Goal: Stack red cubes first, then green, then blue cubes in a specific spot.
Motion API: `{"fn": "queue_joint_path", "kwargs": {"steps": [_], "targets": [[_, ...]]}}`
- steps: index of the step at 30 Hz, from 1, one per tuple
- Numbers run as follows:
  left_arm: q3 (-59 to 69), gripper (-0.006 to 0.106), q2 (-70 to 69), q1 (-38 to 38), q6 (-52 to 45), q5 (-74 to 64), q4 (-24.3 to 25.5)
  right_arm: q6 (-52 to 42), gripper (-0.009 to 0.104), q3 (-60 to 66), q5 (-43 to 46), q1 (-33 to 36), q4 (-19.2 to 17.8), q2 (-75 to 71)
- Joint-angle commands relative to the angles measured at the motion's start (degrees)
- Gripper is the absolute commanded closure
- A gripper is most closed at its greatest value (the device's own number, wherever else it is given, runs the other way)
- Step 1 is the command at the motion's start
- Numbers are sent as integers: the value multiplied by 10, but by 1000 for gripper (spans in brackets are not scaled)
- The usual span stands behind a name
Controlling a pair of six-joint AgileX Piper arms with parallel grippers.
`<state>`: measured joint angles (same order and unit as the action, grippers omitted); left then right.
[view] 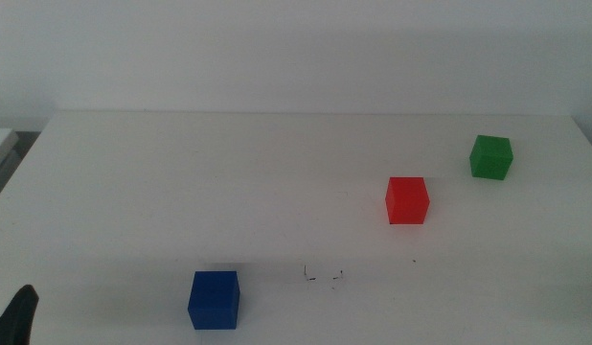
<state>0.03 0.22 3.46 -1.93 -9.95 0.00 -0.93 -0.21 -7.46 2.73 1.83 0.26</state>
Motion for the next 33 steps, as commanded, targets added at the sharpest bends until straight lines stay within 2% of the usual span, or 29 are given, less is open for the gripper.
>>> {"fn": "queue_joint_path", "kwargs": {"steps": [1,5,9,20,24,29,33], "targets": [[0,7,-2,-1,0,7,0,-2,14,2,21,-4,-2,-3],[0,7,-2,-1,0,7,0,14,14,-54,9,-4,-2,39],[0,7,-2,-1,0,7,0,14,14,-169,-66,-4,-2,140],[0,7,-2,-1,0,7,0,14,14,-559,-521,-4,5,407],[0,7,-2,-1,0,7,0,14,14,-588,-539,-4,11,444],[0,7,-2,-1,0,7,0,14,14,-595,-544,-4,58,510],[0,7,-2,-1,0,7,0,14,14,-628,-549,30,54,581]]}}
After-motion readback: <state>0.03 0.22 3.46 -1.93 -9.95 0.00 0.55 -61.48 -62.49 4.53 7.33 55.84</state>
